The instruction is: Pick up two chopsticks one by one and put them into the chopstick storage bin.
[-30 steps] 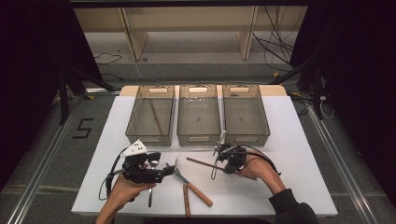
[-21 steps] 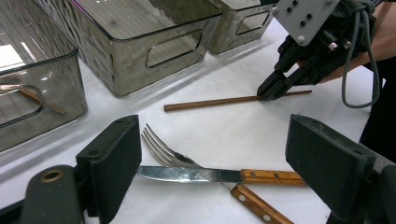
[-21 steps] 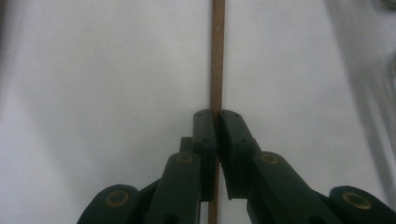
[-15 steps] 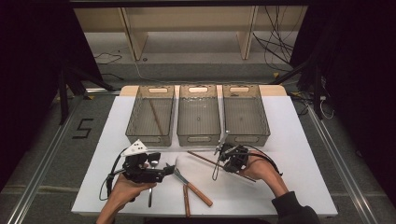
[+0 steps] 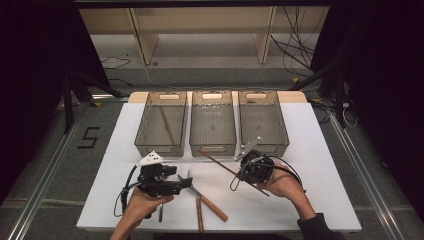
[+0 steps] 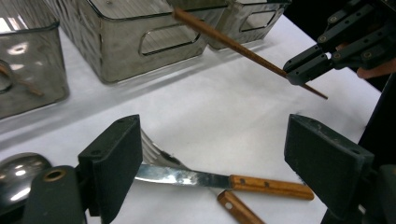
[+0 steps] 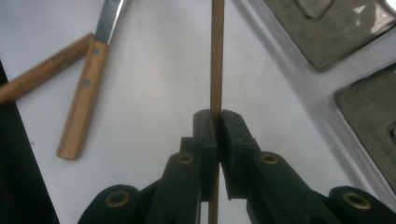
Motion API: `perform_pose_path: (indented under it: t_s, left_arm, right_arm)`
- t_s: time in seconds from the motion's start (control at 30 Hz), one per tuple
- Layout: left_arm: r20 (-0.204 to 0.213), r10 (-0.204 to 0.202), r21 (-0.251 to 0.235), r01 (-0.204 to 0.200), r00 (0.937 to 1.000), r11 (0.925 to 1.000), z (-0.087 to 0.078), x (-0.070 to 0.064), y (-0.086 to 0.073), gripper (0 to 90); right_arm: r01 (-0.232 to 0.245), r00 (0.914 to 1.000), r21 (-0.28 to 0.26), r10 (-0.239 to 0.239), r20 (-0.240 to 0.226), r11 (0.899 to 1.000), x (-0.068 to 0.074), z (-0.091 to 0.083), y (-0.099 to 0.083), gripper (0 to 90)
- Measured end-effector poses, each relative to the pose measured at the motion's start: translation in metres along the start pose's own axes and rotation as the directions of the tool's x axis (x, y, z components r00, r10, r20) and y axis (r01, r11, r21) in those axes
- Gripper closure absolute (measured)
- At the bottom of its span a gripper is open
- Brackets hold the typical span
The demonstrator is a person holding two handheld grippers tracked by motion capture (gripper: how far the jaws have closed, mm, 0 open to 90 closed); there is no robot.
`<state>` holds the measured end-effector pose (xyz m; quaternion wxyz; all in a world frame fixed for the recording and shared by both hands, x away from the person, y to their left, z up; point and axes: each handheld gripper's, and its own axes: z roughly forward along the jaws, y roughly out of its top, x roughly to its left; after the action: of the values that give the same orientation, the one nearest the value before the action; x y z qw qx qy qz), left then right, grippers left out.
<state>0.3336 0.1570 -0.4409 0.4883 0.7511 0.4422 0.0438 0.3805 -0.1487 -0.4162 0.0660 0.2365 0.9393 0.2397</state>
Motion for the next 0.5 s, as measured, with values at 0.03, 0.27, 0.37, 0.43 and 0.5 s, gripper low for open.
perform_pose_path:
  t_s: [0.03,0.27,0.37,0.43,0.5]
  left_arm:
    - [0.001,-0.008,0.001,0.008,1.0,1.0,0.002,-0.001,0.0,19.0]
    - [0.036,-0.066,-0.018,0.066,0.9972,0.9976,0.012,-0.006,0.002,19.3]
    - [0.055,-0.092,-0.022,0.093,0.9942,0.9954,0.018,-0.008,0.003,20.1]
    - [0.055,-0.101,-0.02,0.102,0.9933,0.9945,0.022,-0.009,0.004,20.2]
    - [0.066,-0.118,-0.02,0.119,0.9908,0.9927,0.025,-0.009,0.005,20.9]
  right_arm:
    - [-0.001,1.0,-0.022,0.001,0.002,1.0,0.001,-0.001,0.0,85.8]
    - [-0.034,0.9993,-0.151,0.032,-0.02,0.988,0.014,-0.002,0.001,85.7]
    - [-0.042,0.9989,-0.177,0.038,-0.028,0.983,0.019,0.002,0.002,85.8]
    - [-0.039,0.9991,-0.184,0.035,-0.026,0.982,0.023,0.004,0.002,85.7]
    - [-0.039,0.9989,-0.198,0.034,-0.031,0.979,0.026,0.006,0.003,85.7]
